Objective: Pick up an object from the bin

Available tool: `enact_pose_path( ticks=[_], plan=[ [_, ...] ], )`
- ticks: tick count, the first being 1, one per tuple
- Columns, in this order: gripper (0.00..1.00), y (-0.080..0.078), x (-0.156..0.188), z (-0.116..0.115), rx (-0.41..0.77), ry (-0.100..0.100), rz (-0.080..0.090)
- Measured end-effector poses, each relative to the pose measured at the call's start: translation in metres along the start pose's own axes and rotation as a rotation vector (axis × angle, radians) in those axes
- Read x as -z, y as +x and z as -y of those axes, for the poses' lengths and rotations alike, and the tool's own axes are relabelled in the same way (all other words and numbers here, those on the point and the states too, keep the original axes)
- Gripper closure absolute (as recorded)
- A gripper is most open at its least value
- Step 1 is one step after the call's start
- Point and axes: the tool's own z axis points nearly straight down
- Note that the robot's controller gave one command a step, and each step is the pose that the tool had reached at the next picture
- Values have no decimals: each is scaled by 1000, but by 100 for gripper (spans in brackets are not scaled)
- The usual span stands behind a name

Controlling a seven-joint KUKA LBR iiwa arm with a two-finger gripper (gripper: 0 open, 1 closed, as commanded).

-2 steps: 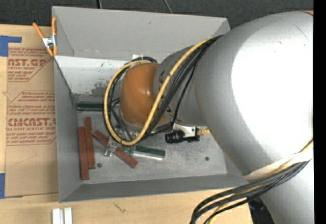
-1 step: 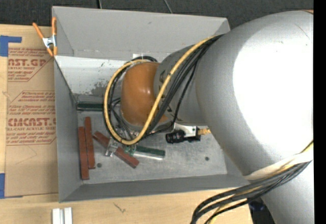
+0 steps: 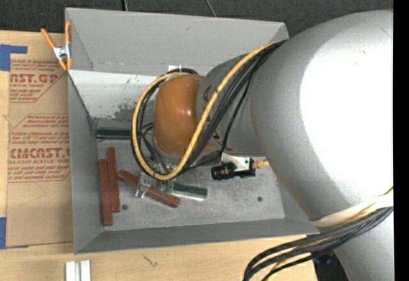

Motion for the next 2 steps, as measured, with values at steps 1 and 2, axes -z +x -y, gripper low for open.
enact_pose_path(
  ticks=[1,2],
  plan=[
    [100,1,18,0,1,4,-6],
    [100,1,37,0,1,2,-5]
  ],
)
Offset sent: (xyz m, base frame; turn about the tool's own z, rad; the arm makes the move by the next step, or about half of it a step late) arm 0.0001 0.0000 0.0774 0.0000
